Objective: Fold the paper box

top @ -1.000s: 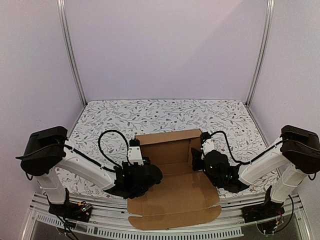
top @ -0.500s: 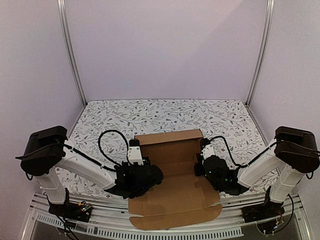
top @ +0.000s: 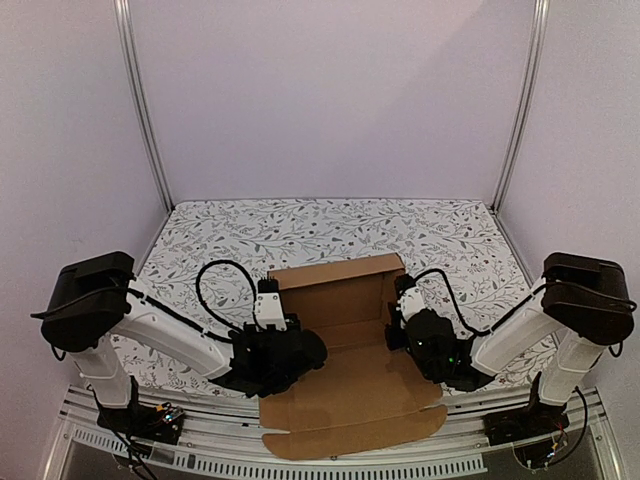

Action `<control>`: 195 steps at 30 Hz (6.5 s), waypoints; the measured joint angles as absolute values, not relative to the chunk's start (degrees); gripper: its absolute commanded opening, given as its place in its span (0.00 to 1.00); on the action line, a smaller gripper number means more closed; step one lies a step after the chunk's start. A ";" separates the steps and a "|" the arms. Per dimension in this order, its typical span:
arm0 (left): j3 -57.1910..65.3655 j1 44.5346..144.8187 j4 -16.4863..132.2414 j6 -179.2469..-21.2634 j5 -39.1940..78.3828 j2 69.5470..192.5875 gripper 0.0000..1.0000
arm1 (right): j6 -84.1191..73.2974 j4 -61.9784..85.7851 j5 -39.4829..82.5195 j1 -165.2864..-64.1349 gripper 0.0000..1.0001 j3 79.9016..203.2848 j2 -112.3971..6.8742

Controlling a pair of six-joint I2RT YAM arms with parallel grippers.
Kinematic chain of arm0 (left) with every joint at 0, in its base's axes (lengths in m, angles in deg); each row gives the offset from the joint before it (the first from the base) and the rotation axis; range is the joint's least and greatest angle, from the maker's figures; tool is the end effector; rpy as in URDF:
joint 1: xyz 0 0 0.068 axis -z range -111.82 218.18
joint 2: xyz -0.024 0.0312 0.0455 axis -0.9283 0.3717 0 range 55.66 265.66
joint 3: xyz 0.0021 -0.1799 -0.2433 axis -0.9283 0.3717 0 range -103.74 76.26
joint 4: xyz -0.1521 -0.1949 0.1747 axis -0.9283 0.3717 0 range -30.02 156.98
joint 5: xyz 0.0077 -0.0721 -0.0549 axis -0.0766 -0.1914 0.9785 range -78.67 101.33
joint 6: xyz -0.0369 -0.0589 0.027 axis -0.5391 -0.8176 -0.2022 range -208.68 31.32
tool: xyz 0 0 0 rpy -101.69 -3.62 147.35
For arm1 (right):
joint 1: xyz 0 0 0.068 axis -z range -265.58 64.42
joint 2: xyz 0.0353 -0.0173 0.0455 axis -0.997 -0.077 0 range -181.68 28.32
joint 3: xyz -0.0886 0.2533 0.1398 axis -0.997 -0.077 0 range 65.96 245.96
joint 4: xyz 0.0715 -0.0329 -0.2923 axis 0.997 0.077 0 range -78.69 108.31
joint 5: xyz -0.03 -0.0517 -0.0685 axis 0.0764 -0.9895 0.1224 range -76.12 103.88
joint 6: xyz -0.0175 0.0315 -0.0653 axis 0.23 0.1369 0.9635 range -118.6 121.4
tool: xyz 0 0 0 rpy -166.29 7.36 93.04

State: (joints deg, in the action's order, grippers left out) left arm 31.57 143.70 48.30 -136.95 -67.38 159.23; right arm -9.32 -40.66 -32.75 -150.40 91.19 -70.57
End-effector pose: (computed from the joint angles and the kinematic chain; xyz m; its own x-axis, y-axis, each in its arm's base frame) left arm 0.1464 -0.3219 0.1206 -0.1391 -0.0451 -0.9892 -0.1217 0.9922 -0.0281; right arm 0.1745 0.2639 0.1013 -0.2168 -0.1605 -0.9629 -0.2989 0.9499 -0.0911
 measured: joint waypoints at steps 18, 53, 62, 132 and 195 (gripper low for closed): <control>31.57 143.66 48.34 -138.78 -67.21 159.25 0.00 | 1.98 -57.62 -33.96 -150.12 0.24 90.34 -75.36; 33.14 143.29 45.85 -137.45 -66.53 158.42 0.00 | 4.08 -64.66 -25.19 -145.33 0.29 91.06 -79.64; 33.14 143.29 45.54 -136.90 -66.10 158.42 0.00 | 4.08 -65.03 -23.01 -144.13 0.23 91.06 -80.10; 22.50 128.64 72.12 -108.10 -15.63 115.82 0.26 | 7.88 -57.92 5.93 -138.66 0.00 103.06 -83.29; 2.15 121.23 64.39 -107.16 15.19 156.19 0.00 | 2.31 -65.64 6.37 -138.27 0.22 103.37 -91.07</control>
